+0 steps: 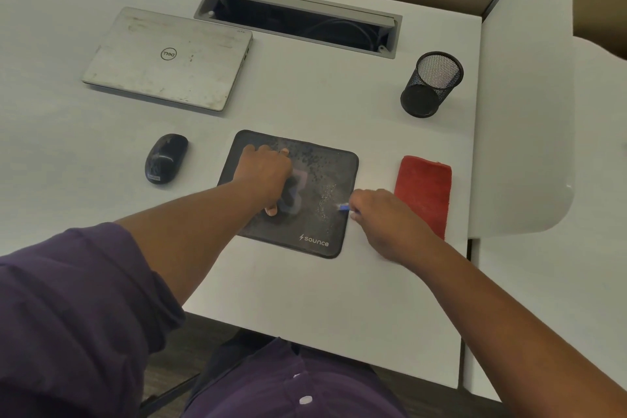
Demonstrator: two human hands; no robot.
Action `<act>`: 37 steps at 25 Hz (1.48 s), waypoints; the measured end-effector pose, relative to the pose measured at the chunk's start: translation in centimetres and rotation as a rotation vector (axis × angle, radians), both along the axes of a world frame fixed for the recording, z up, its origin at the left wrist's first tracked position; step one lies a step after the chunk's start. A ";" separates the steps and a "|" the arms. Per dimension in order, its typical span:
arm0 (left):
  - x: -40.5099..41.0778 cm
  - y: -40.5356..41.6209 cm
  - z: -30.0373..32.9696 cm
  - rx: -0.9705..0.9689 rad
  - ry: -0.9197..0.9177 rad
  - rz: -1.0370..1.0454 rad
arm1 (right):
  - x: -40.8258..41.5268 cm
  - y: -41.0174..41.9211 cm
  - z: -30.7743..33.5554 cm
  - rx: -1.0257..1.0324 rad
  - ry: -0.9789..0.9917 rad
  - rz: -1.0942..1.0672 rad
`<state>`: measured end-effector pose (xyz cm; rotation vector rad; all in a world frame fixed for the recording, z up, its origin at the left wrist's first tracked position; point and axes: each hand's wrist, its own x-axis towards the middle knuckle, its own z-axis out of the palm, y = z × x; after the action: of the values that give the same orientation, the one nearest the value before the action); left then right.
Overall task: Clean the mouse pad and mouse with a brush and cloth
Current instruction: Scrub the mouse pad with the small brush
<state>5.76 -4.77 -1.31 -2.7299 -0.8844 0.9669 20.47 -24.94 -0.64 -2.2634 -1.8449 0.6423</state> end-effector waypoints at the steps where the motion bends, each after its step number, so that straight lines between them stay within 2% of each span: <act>1: 0.0 0.0 0.0 0.002 -0.002 0.000 | -0.5 -0.2 -0.2 0.007 0.006 0.038; 3: 0.0 -0.1 0.0 0.005 -0.004 -0.005 | -1.0 -0.8 -0.5 0.022 0.143 0.053; 6: 0.0 0.0 0.1 0.008 -0.004 -0.010 | -0.4 -0.9 -0.4 0.117 0.373 -0.094; 9: 0.0 0.0 0.0 0.007 -0.006 -0.007 | -0.4 -1.1 -0.6 0.143 0.326 -0.081; 13: 0.0 0.1 -0.1 0.003 -0.015 0.006 | -1.4 -2.1 -0.7 -0.012 0.383 -0.041; 16: 0.0 0.1 -0.1 -0.003 -0.013 -0.003 | -1.2 -1.6 -0.3 0.145 0.367 -0.154; 18: -0.1 0.0 -0.1 -0.001 -0.013 -0.003 | -1.5 -1.6 -0.5 0.059 0.337 -0.154; 20: -0.1 0.1 -0.1 0.001 -0.015 -0.006 | -2.1 -2.0 -0.6 -0.026 0.390 -0.168; 23: -0.1 0.1 -0.1 -0.004 -0.014 -0.002 | -1.7 -2.1 -0.3 0.153 0.402 -0.260; 24: -0.1 0.0 -0.1 -0.002 -0.014 -0.004 | -1.6 -2.1 -0.2 0.148 0.390 -0.258; 27: 0.0 0.0 -0.2 0.003 -0.012 -0.003 | -2.3 -2.3 -0.4 -0.097 0.443 -0.232; 29: -0.1 0.0 -0.4 0.019 -0.016 -0.013 | -2.3 -2.3 -0.3 -0.028 0.517 -0.281; 31: -0.1 -0.1 -0.5 0.044 -0.018 -0.028 | -2.0 -2.0 -0.1 0.090 0.481 -0.291; 33: 0.0 0.0 -0.6 0.054 -0.014 -0.034 | -2.2 -1.9 -0.2 0.019 0.452 -0.255; 35: 0.0 0.1 -0.8 0.054 -0.008 -0.037 | -2.7 -2.0 -0.2 -0.039 0.504 -0.257; 37: 0.0 0.1 -0.9 0.057 -0.007 -0.038 | -2.7 -1.8 -0.2 0.098 0.566 -0.290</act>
<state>5.76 -4.66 -2.18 -2.6935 -0.8444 0.9120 17.77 -26.73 -0.87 -1.9557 -1.2298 0.9842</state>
